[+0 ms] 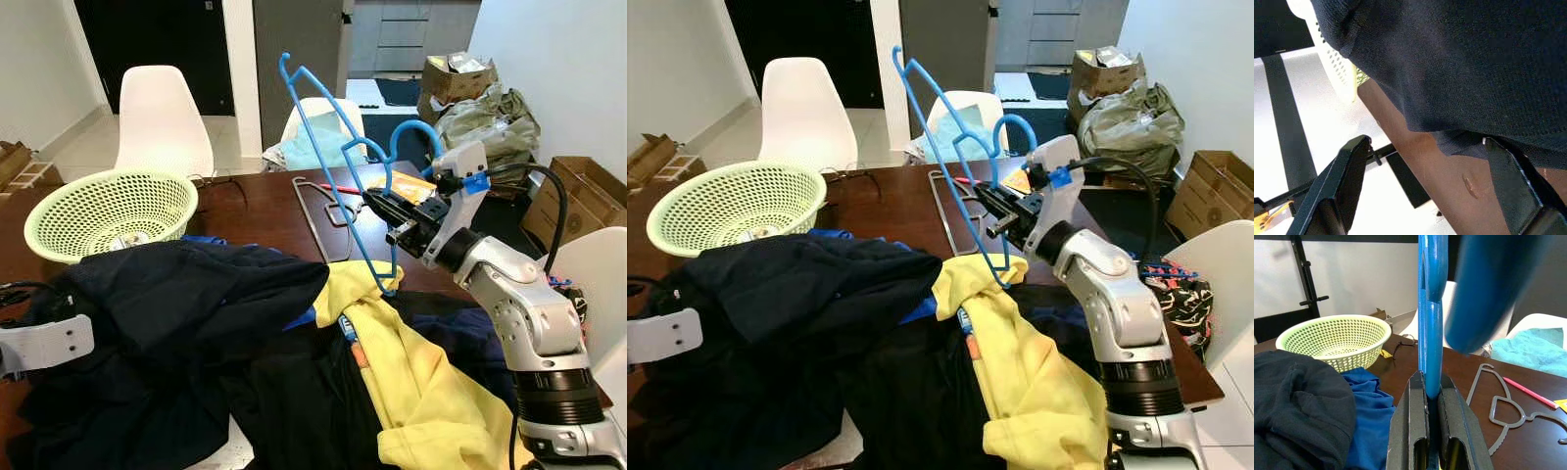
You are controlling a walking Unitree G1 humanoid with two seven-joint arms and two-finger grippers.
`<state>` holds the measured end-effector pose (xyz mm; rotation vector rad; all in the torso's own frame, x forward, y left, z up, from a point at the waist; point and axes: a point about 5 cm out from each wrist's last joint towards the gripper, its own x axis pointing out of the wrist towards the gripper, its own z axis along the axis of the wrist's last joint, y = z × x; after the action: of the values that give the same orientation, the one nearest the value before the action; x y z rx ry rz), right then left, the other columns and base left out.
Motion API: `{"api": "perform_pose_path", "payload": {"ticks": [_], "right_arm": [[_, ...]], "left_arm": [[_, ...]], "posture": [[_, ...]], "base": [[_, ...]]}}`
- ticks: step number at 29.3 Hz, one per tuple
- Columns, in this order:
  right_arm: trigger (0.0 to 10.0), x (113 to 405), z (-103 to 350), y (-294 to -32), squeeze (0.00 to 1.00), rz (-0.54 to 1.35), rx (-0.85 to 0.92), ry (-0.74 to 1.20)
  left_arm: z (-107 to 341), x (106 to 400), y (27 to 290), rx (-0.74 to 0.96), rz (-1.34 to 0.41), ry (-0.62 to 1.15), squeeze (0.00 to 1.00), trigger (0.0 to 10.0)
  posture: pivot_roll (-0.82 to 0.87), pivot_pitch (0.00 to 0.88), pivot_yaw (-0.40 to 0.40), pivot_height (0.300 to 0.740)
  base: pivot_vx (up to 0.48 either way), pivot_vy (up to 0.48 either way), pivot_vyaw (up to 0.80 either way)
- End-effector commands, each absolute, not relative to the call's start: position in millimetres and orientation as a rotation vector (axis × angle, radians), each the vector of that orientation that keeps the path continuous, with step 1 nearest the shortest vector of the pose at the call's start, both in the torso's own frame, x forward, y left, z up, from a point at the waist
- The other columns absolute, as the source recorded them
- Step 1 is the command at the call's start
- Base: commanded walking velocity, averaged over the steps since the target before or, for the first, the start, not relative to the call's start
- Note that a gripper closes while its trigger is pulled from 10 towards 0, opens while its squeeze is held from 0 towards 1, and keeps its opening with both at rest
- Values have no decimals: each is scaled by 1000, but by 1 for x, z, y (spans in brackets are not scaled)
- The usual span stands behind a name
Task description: Hang hanger
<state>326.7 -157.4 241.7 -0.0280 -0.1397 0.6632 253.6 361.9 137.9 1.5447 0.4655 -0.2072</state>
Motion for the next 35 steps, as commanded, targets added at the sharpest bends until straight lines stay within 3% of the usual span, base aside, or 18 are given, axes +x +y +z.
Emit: {"api": "perform_pose_path", "payload": {"ticks": [1, 15, 35], "right_arm": [[10000, 325, 245, -158, 0, 666, -27, -151], [10000, 326, 247, -158, 0, 662, -24, -159], [10000, 326, 246, -160, 0, 655, -21, -157]], "left_arm": [[145, 255, 366, 1580, -182, 455, 0, 10000], [151, 268, 356, 1589, -140, 339, 0, 10000], [132, 246, 370, 1543, -167, 507, 0, 10000]], "posture": [[-23, 0, 19, 740], [-25, 0, 24, 740], [-17, 0, 26, 740]], "base": [[0, 0, 0], [0, 0, 0], [0, 0, 0]]}}
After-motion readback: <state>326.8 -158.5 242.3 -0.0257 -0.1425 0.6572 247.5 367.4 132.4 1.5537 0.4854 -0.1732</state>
